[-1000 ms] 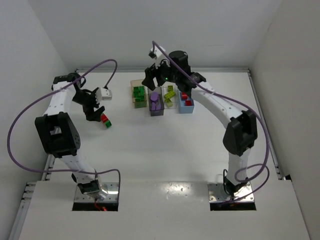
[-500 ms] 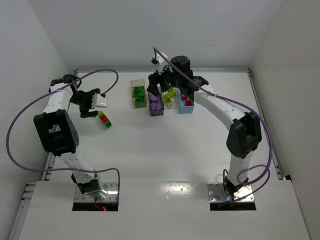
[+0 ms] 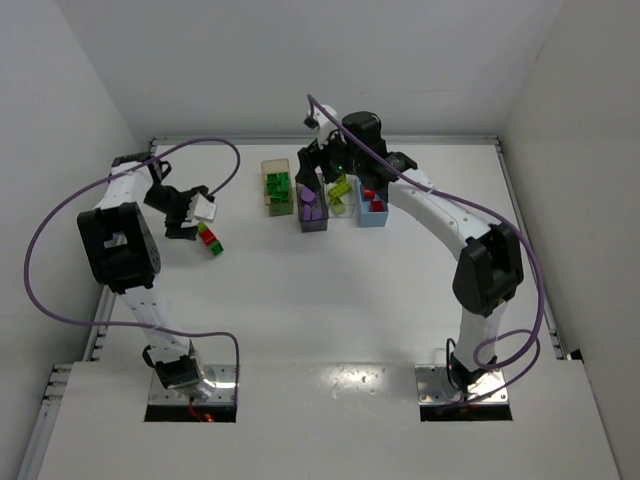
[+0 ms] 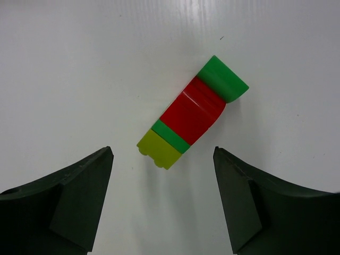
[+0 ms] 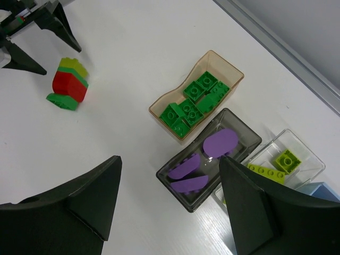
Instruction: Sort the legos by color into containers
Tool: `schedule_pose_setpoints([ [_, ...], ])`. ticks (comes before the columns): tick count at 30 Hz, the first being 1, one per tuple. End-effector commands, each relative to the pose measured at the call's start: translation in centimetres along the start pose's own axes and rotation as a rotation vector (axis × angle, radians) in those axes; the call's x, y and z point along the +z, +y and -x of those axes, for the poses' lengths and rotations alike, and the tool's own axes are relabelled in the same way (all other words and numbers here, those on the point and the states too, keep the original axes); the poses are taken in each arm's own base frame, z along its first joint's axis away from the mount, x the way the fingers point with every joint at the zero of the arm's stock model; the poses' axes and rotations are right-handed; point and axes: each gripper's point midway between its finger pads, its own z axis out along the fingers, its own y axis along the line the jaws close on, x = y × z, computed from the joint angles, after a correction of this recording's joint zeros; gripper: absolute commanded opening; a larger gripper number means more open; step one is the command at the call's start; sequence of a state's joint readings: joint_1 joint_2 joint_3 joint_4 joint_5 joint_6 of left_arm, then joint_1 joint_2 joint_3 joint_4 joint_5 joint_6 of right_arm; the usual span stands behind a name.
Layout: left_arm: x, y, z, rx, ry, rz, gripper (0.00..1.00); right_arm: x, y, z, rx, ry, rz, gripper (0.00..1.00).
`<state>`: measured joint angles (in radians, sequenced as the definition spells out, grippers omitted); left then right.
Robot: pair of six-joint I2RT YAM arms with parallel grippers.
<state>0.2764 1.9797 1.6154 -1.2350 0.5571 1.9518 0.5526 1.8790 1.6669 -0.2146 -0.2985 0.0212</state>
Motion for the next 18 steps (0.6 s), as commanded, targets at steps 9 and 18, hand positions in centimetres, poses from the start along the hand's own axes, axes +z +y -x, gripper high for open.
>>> schedule_pose_setpoints([
  [9, 1.5, -0.1, 1.8, 0.263, -0.044, -0.076, 0.8, 0.4, -1.4, 0.7, -0.015, -0.022, -0.037, 0.75],
  [18, 2.4, -0.1, 0.2, 0.294, -0.011, -0.126, 0.77, 0.6, -1.4, 0.1, -0.01, -0.005, -0.035, 0.75],
])
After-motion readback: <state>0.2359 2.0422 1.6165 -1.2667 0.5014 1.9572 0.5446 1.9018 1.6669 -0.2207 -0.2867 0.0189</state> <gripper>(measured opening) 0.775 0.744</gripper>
